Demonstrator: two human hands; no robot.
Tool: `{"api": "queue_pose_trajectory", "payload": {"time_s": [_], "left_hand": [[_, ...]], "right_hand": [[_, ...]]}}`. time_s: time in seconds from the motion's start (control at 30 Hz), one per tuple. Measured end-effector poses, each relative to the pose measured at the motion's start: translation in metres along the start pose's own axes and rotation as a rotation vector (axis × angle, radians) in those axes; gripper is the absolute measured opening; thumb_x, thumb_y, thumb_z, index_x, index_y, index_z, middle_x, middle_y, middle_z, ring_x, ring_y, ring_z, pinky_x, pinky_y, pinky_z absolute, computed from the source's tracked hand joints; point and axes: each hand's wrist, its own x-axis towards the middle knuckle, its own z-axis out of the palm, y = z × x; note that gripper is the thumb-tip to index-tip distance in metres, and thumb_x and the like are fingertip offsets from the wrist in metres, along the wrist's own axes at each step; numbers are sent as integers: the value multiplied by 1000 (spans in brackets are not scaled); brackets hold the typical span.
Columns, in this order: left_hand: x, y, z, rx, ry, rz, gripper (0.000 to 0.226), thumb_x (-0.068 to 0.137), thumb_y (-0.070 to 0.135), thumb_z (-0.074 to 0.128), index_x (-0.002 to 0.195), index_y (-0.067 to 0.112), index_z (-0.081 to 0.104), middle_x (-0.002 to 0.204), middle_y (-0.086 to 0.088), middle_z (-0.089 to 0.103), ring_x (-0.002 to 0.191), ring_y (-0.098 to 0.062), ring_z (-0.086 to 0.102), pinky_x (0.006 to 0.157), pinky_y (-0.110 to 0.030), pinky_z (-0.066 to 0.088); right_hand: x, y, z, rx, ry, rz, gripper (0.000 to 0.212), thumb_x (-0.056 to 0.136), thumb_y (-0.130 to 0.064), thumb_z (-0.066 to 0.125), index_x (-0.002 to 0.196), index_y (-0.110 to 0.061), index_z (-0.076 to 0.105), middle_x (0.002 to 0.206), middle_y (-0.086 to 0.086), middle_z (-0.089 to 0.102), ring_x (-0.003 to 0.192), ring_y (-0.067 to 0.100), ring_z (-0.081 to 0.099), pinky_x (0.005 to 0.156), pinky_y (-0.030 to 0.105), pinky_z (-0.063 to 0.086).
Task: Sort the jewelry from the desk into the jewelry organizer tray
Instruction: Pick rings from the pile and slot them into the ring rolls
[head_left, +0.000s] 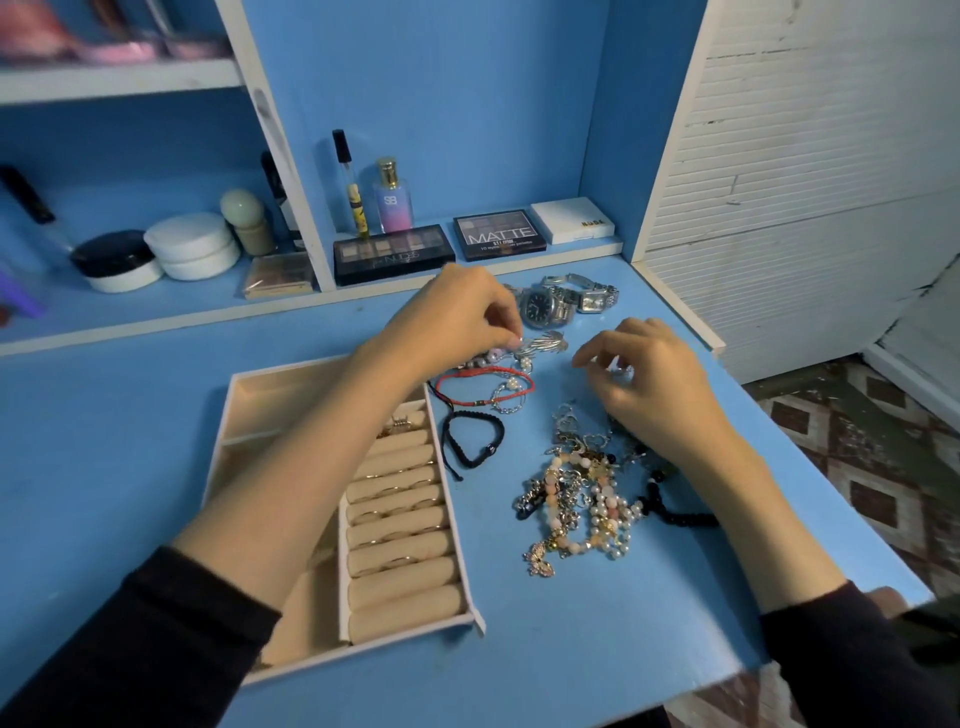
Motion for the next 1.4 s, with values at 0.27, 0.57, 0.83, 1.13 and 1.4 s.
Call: {"api": "queue_pose_trajectory", "payload": {"time_s": [0.27, 0.57, 0.83, 1.13, 1.4], "left_hand": [[-33, -2, 4, -83, 67, -82, 10, 77, 23, 73, 86, 19, 74, 73, 8, 67, 60, 3, 50, 65, -16, 43], [-51, 10, 9, -154, 109, -60, 8, 76, 22, 73, 83, 20, 74, 65, 14, 58, 60, 4, 50, 65, -15, 44], [-59, 8, 11, -192, 127, -94, 6, 77, 23, 72, 82, 21, 74, 63, 16, 59, 57, 12, 50, 56, -5, 37], [-61, 10, 8, -200, 131, -77, 7, 76, 23, 73, 83, 20, 74, 63, 13, 59, 56, 15, 49, 57, -5, 36], [-65, 11, 8, -215, 130, -79, 7, 77, 23, 72, 83, 20, 74, 64, 15, 59, 55, 6, 49, 56, -5, 36]], "right_hand": [[5, -11, 14, -244, -151, -205, 32, 83, -12, 55, 108, -25, 68, 76, -3, 40, 79, 19, 36, 66, 29, 29], [5, -14, 14, -297, -180, -235, 38, 80, -7, 53, 113, -25, 64, 75, -2, 39, 75, 19, 35, 65, 29, 29], [4, -16, 0, -325, -265, -188, 23, 83, -13, 53, 101, -22, 65, 83, -1, 43, 87, 24, 47, 66, 27, 27], [6, -15, -13, -297, -293, -79, 21, 82, -35, 64, 99, -23, 66, 89, 1, 51, 93, 21, 48, 74, 32, 40], [24, -18, -17, -136, -477, 109, 19, 75, -36, 74, 83, -20, 68, 72, -5, 55, 69, 13, 52, 62, 27, 41]]}}
